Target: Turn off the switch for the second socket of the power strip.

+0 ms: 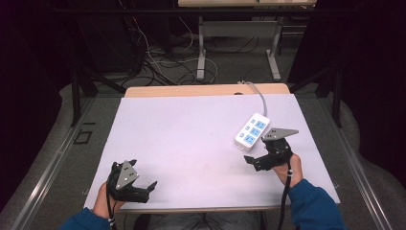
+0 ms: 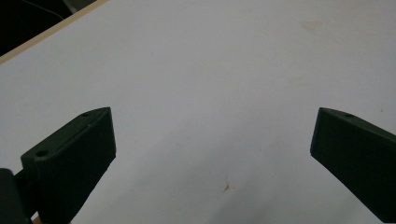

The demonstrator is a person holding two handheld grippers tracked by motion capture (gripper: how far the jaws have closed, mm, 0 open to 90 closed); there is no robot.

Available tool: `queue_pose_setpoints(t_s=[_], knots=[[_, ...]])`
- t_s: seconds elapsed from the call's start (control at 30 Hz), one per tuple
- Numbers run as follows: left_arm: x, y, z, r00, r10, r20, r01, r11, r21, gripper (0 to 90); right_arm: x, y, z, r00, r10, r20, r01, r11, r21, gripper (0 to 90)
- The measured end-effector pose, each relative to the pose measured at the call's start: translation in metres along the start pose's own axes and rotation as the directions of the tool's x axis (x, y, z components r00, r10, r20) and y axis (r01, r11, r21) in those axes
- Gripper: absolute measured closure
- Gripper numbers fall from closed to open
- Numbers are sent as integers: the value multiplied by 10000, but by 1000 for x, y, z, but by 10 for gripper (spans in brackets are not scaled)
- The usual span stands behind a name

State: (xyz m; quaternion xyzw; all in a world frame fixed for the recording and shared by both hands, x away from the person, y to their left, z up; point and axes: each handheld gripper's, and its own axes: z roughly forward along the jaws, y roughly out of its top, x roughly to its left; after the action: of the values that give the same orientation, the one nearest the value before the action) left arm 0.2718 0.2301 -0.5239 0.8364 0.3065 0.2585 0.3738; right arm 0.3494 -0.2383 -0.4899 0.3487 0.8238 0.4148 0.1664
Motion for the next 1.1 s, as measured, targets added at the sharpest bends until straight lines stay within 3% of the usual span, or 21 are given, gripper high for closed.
queue_pose_setpoints(t_s=[0.2, 0.4, 0.5, 0.7, 1.1], knots=[[0, 0, 0, 10000, 65, -31, -65, 10000, 12, 1, 6, -9, -11, 9996, -228, 148, 230, 9996, -145, 0], [0, 0, 0, 10000, 18, -1, -18, 10000, 15, 1, 9, -20, -20, 9996, -168, 247, 169, 9998, -46, 0], [1, 0, 0, 9998, 195, -98, -194, 9998, 83, 1, 9, -24, -24, 9994, -200, 291, 200, 9998, 20, 0], [0, 0, 1, 10000, 32, -17, -32, 10000, 19, 1, 11, -33, -29, 9992, -153, 360, 152, 9999, 23, 0], [0, 0, 1, 10000, 79, -55, -78, 10000, 50, 1, 15, -46, -38, 9976, -262, 648, 265, 9996, -40, 0]])
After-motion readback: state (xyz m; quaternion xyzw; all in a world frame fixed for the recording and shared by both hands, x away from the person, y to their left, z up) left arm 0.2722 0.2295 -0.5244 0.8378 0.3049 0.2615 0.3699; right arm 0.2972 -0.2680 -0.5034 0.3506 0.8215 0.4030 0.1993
